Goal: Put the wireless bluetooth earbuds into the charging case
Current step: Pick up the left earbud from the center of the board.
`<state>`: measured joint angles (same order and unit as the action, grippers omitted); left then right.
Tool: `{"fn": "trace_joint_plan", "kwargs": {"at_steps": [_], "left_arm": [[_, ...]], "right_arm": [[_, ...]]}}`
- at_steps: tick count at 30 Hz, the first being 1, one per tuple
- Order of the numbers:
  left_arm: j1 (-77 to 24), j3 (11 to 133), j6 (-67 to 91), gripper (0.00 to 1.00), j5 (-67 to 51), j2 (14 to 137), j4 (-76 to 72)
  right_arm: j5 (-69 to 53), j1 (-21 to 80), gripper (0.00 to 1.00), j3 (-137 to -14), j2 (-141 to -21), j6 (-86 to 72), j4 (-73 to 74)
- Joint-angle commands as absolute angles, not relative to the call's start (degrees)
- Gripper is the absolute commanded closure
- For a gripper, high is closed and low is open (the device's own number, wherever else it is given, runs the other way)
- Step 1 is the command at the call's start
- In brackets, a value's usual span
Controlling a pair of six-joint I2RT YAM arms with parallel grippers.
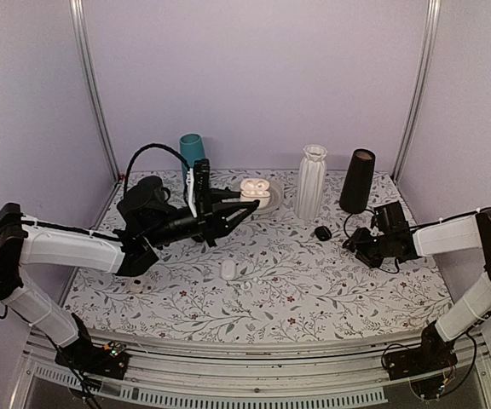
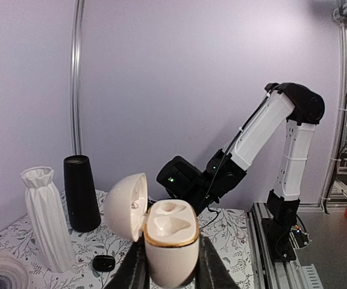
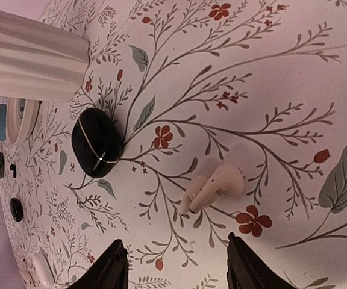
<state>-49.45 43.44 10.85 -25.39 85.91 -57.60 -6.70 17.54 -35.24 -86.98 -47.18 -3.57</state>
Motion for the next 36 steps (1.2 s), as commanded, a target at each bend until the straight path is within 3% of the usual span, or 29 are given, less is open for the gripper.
{"fn": "trace_joint_plan", "kwargs": {"at_steps": [1, 19, 36], "left_arm": [[-47.97, 41.85, 12.12, 1.0, -26.98, 85.82, -59.43], [-45.54, 42.89, 11.68, 1.0, -28.13, 84.92, -55.99], [-44.93, 45.38, 12.07, 1.0, -28.39, 86.51, -55.33]], "right_arm": [[-8.04, 16.82, 0.45, -38.31, -89.98, -47.79, -5.52], [-9.03, 15.27, 0.45, -44.25, -96.69, -45.98, -6.22], [-5.41, 14.94, 0.46, -48.12, -95.14, -38.61, 1.89]]}}
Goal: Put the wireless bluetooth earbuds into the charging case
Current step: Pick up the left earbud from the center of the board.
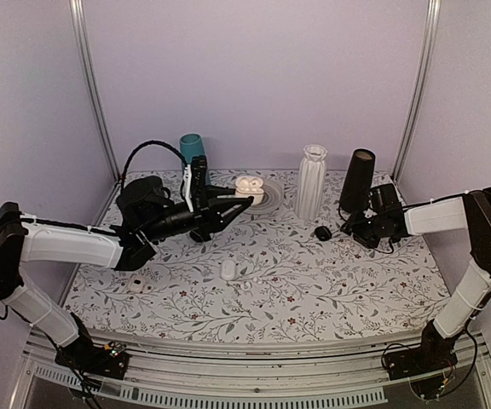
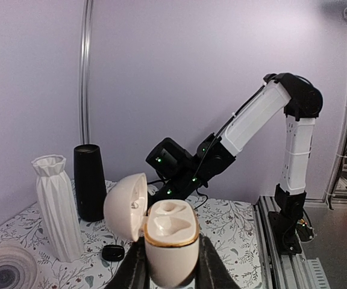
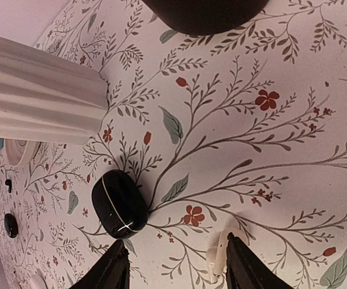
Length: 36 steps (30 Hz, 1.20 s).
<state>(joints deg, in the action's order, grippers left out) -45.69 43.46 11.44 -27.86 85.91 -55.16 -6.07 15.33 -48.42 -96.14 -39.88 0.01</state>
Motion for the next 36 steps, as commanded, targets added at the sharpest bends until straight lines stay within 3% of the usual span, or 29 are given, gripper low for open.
{"fn": "trace_joint_plan", "kwargs": {"at_steps": [1, 14, 36], "left_arm": [[-44.96, 45.51, 12.12, 1.0, -28.66, 86.72, -55.29], [-44.84, 47.11, 11.04, 1.0, -29.01, 86.6, -52.59], [-44.82, 47.55, 12.09, 1.0, -28.92, 87.06, -52.46]], "right_arm": [[-5.52, 14.94, 0.45, -47.55, -94.86, -38.87, 1.64], [-6.98, 14.29, 0.46, -45.63, -97.49, -42.26, -1.32], [-9.44, 14.04, 0.59, -48.81, -100.19, -39.01, -1.85]]}}
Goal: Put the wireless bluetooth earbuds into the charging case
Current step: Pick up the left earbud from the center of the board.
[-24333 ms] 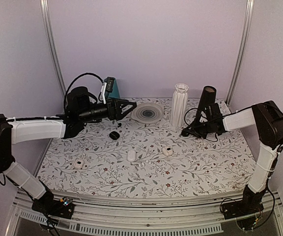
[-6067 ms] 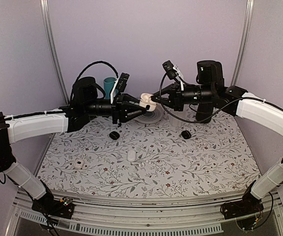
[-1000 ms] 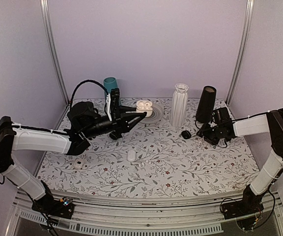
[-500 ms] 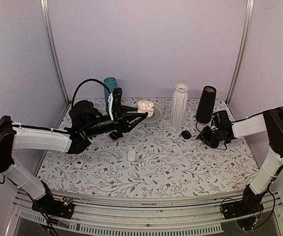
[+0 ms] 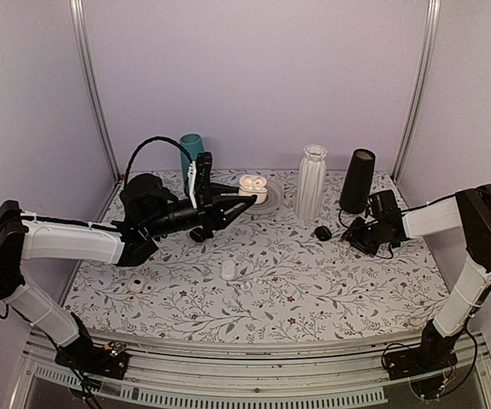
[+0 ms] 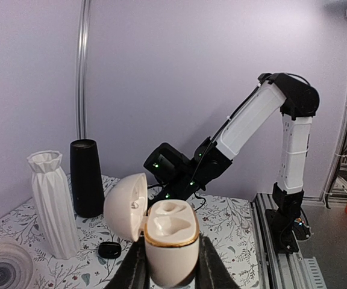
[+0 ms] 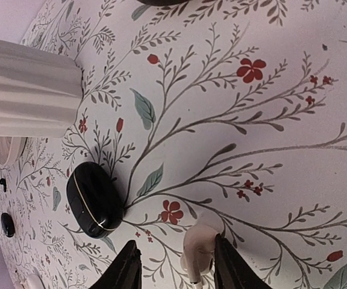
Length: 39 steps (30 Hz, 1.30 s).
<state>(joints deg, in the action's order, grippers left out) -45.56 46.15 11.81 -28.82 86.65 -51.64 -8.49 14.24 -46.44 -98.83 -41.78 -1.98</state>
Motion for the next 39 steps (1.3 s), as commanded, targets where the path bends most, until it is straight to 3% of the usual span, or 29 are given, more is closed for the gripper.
{"fn": "trace_joint_plan", "kwargs": {"at_steps": [1, 18, 39], "left_arm": [[-44.84, 47.55, 12.17, 1.0, -28.97, 87.14, -52.47], [-44.78, 47.2, 12.93, 1.0, -29.12, 87.19, -52.58], [-44.8, 48.52, 12.7, 1.0, -29.88, 88.51, -52.69]], "right_arm": [[-9.42, 14.06, 0.59, -49.36, -100.36, -38.34, -1.19], [-6.87, 14.06, 0.62, -53.74, -102.52, -31.61, 5.93], [-15.84, 19.04, 0.62, -52.49, -103.11, -32.12, 4.4]]}}
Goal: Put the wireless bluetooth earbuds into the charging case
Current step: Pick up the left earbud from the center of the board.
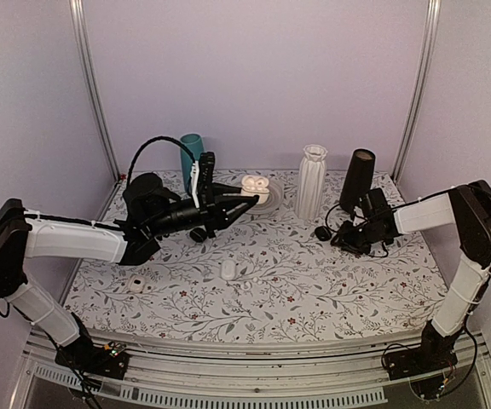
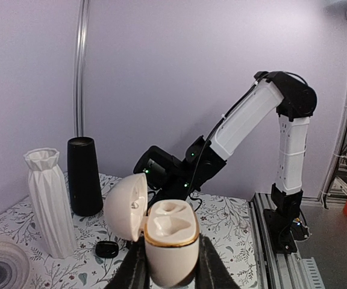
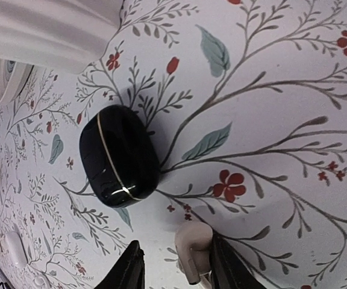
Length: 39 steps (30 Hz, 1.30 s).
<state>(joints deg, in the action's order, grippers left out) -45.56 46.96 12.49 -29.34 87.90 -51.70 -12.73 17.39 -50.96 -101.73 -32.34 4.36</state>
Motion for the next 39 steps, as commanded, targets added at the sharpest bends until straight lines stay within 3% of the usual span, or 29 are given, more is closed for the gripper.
{"fn": "trace_joint_plan", "kwargs": {"at_steps": [1, 11, 15, 26, 39], "left_arm": [[-44.8, 48.52, 12.74, 1.0, -29.82, 88.51, -52.65], [-44.81, 48.39, 12.57, 1.0, -29.42, 88.5, -52.21], [-44.82, 48.47, 12.86, 1.0, -29.51, 88.76, -52.37], [-44.8, 47.66, 12.83, 1.0, -29.11, 87.56, -51.72], [-44.81, 48.1, 12.83, 1.0, -29.0, 87.89, -51.77]], "right_arm": [[-16.05, 19.44, 0.62, -53.12, -103.55, -31.54, 4.55], [-25.45, 22.19, 0.61, -55.71, -104.8, -26.0, 6.63], [-19.17, 21.85, 0.64, -56.5, -105.02, -25.82, 9.13], [-13.68, 22.39, 0.86, -60.63, -105.49, -24.08, 11.32], [-10.86, 25.45, 0.87, -64.94, -107.17, -16.51, 18.04]]}}
